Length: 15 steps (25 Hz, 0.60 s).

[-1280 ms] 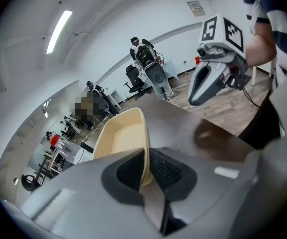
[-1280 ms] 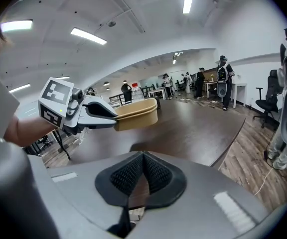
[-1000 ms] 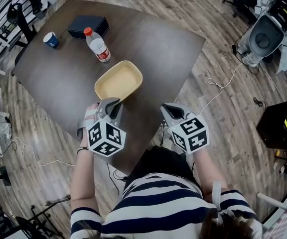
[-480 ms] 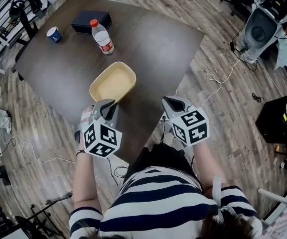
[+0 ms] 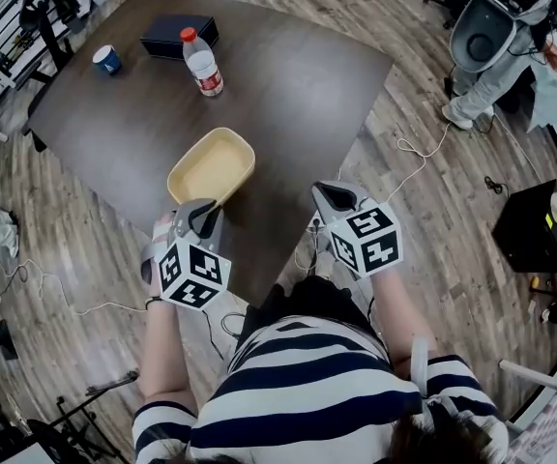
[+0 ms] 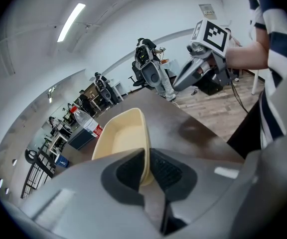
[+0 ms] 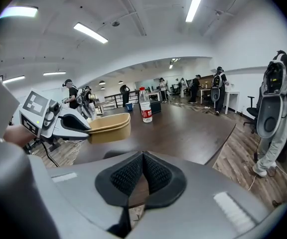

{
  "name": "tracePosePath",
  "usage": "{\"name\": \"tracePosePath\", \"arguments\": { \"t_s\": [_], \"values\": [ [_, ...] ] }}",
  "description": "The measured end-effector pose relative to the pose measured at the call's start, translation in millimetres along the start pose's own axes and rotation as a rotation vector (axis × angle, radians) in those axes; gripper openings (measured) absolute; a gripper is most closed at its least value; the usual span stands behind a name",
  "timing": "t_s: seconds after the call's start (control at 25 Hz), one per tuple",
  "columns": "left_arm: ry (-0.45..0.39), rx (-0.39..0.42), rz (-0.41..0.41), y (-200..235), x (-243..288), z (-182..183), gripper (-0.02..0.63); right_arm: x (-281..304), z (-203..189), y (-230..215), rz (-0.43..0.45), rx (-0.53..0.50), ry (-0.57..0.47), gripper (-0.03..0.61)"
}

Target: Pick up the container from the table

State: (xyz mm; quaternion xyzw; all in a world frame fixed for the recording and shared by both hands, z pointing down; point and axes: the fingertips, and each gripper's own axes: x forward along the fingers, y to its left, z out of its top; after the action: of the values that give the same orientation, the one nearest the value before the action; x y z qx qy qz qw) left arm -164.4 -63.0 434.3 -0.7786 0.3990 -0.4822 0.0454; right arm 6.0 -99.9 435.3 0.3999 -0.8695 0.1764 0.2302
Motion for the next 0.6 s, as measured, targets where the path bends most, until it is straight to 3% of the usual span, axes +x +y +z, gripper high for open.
{"name": "tracePosePath", "arguments": {
  "t_s": [0.6],
  "values": [
    [0.002, -0.031, -0.003, -11.7, -5.0, -14.4, 0.000, -4.0, 1.8, 5.1, -0.009, 0.003, -0.002, -0.003]
  ]
}}
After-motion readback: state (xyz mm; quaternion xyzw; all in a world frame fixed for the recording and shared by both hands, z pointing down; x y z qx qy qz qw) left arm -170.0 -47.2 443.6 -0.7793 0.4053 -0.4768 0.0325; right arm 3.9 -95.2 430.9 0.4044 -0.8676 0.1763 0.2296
